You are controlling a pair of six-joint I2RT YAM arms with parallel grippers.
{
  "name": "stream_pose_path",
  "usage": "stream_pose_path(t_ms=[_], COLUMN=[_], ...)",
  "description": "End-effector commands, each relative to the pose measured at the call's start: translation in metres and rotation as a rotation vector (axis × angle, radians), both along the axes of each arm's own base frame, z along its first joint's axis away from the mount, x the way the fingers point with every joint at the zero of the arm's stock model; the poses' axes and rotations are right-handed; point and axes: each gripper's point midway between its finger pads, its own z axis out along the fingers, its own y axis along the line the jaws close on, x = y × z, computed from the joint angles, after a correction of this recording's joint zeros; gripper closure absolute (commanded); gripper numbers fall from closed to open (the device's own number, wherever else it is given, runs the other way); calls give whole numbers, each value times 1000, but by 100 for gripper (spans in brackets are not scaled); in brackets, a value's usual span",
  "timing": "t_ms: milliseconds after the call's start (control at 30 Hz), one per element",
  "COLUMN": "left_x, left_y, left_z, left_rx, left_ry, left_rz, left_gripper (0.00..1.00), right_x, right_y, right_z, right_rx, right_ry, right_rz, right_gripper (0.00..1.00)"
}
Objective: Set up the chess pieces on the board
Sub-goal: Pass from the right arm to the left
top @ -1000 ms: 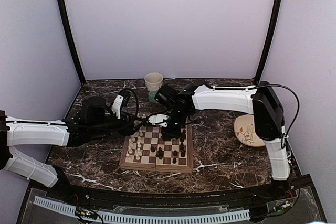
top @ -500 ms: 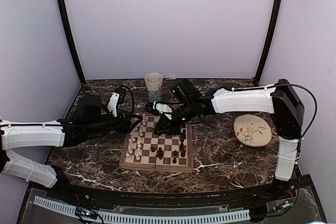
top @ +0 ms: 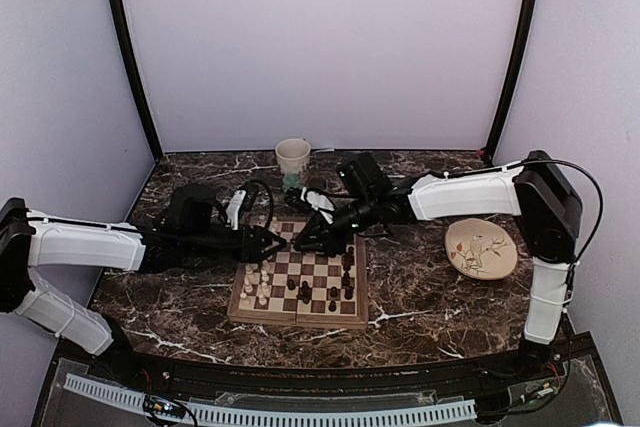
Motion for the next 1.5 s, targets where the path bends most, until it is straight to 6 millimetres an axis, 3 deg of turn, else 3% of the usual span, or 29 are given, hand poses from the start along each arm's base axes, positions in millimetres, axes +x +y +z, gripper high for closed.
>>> stream_pose_path(t_ms=[0,400,1200,1467], left_x=[5,12,16,20], left_y=[-16,-28,-38,-37], left_z=[28,22,15,16], left_rx=[-127,-188,-221,-182], left_ry=[38,151,187,143], left_rz=[-17,1,-37,-41], left_gripper=[47,60,88,92], right_x=[10,5,4,13], right_y=[7,4,4,1], right_z=[21,21,21,12], right_rx=[76,82,81,52], right_ry=[-46,-49,-49,-63], right_rz=[-15,3,6,-33], right_gripper=[91,90,89,75])
